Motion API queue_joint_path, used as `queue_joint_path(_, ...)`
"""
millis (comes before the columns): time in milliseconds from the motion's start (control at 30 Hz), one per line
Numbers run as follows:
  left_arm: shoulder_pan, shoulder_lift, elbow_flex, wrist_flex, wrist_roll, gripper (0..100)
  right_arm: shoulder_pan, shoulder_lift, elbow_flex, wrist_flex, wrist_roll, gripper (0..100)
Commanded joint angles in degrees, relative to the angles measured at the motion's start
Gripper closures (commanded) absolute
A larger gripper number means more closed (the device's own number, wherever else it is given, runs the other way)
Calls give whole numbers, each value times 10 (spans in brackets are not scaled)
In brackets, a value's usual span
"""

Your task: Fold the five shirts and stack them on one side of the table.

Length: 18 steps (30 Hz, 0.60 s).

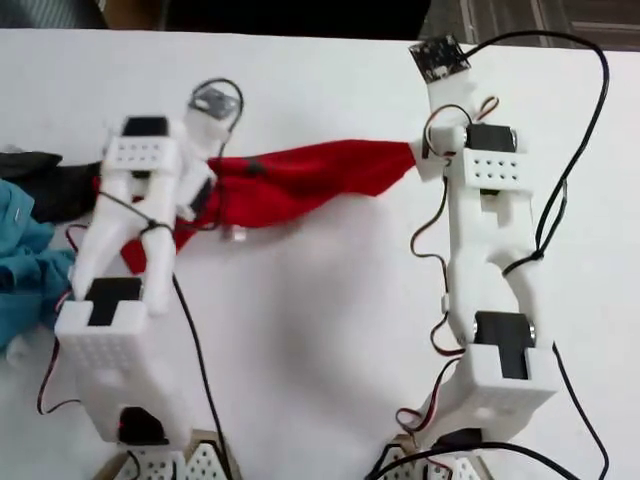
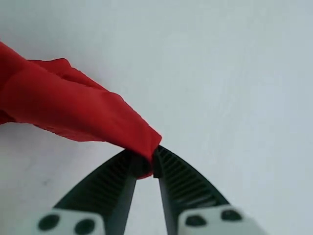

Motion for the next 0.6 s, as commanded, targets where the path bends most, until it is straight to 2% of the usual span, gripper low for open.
queue_joint_path(0, -21, -34, -109, 146, -36, 976, -16, -101, -11, 29, 4, 978)
queue_joint_path(133, -67, -95, -89, 142, -72, 976, -38, -171, -11, 73, 4, 978)
queue_joint_path(433, -85, -375, 238, 142, -193, 976, -42, -221, -15, 101, 6, 978)
queue_joint_path(567, -83, -484, 316, 141, -232, 976, -45, -249, -14, 112, 6, 978)
